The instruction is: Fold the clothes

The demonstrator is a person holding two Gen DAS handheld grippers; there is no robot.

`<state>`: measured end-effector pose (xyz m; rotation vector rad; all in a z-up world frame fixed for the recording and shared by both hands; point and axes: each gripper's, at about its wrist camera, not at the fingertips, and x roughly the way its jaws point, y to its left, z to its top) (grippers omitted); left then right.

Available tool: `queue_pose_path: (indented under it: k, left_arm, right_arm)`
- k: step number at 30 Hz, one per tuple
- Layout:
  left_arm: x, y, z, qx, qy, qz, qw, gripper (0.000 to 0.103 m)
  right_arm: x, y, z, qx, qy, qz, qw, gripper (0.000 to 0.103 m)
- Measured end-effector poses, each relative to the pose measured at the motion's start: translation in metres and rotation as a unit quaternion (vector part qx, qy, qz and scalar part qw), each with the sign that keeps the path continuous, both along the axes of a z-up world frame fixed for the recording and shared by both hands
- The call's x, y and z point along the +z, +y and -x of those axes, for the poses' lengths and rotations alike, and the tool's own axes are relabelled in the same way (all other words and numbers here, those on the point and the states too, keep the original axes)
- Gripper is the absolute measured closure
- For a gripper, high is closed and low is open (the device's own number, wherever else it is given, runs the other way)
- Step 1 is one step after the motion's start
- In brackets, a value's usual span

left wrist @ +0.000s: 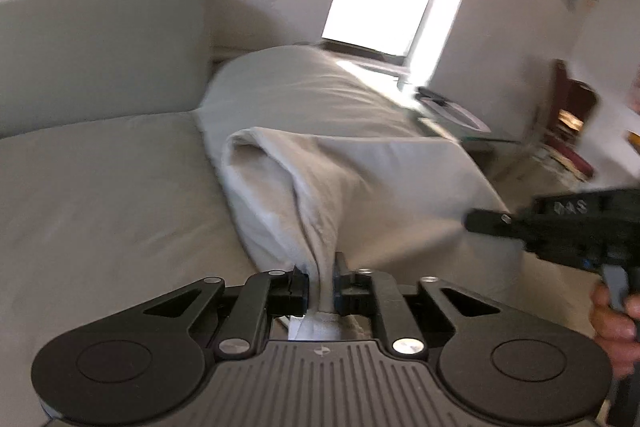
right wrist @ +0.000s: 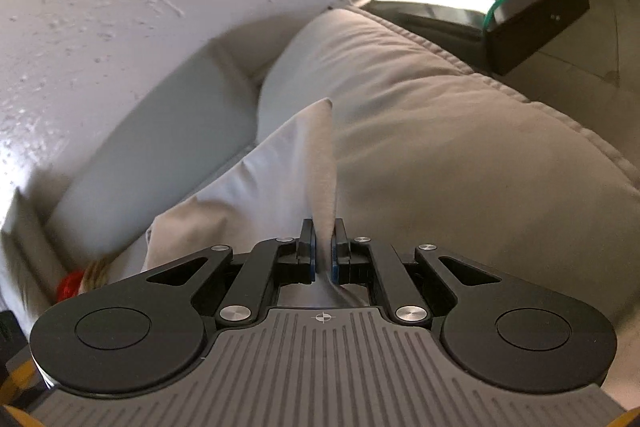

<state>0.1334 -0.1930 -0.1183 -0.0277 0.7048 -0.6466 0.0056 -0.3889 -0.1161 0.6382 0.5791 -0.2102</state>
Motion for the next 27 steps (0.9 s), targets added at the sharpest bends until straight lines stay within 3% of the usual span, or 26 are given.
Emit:
queue_pose_path:
  k: [1, 2, 3, 4, 8, 11, 14, 17, 20, 23, 27]
  left_arm:
    - [-0.003, -0.002, -0.007, 0.025, 0.009, -0.022, 0.9994, 0.054]
    - [-0.006, -0.004, -0.014, 0.05, 0.018, -0.044, 0.9976, 0.048]
    - [-0.007, -0.006, -0.017, 0.071, 0.028, -0.07, 0.9946, 0.048]
    - [-0.005, -0.001, -0.013, 0.08, 0.034, -0.084, 0.9927, 0.047]
    - [0.009, 0.021, 0.015, 0.08, 0.045, -0.099, 0.9909, 0.044]
    - [0.018, 0.025, 0.051, 0.066, 0.076, -0.129, 0.9865, 0.046]
    - [0.033, 0.023, 0.082, 0.059, 0.087, -0.159, 0.9817, 0.044]
    - [0.054, 0.024, 0.104, 0.052, 0.086, -0.153, 0.9831, 0.031]
    - [0.077, 0.024, 0.122, 0.056, 0.07, -0.158, 0.9834, 0.018]
    - [0.098, 0.021, 0.134, 0.058, 0.051, -0.168, 0.9827, 0.013]
    - [0.128, 0.034, 0.148, 0.066, 0.063, -0.152, 0.9842, 0.009]
  right_arm:
    - [-0.004, -0.003, -0.015, 0.004, 0.013, 0.01, 1.0, 0.095]
    - [-0.008, -0.005, -0.031, 0.01, 0.029, 0.023, 0.999, 0.085]
    - [-0.011, -0.006, -0.04, 0.006, 0.049, 0.046, 0.998, 0.069]
    - [-0.008, -0.005, -0.042, -0.004, 0.062, 0.075, 0.995, 0.061]
    - [0.014, 0.005, -0.023, -0.004, 0.055, 0.144, 0.988, 0.037]
    - [0.026, 0.018, 0.002, 0.029, 0.076, 0.158, 0.984, 0.037]
    - [0.034, 0.032, 0.025, 0.063, 0.115, 0.139, 0.982, 0.037]
    - [0.05, 0.05, 0.044, 0.089, 0.141, 0.13, 0.977, 0.037]
    - [0.077, 0.074, 0.063, 0.095, 0.168, 0.162, 0.968, 0.02]
    - [0.106, 0.096, 0.084, 0.105, 0.175, 0.183, 0.962, 0.018]
    - [0.14, 0.112, 0.103, 0.112, 0.165, 0.189, 0.962, 0.015]
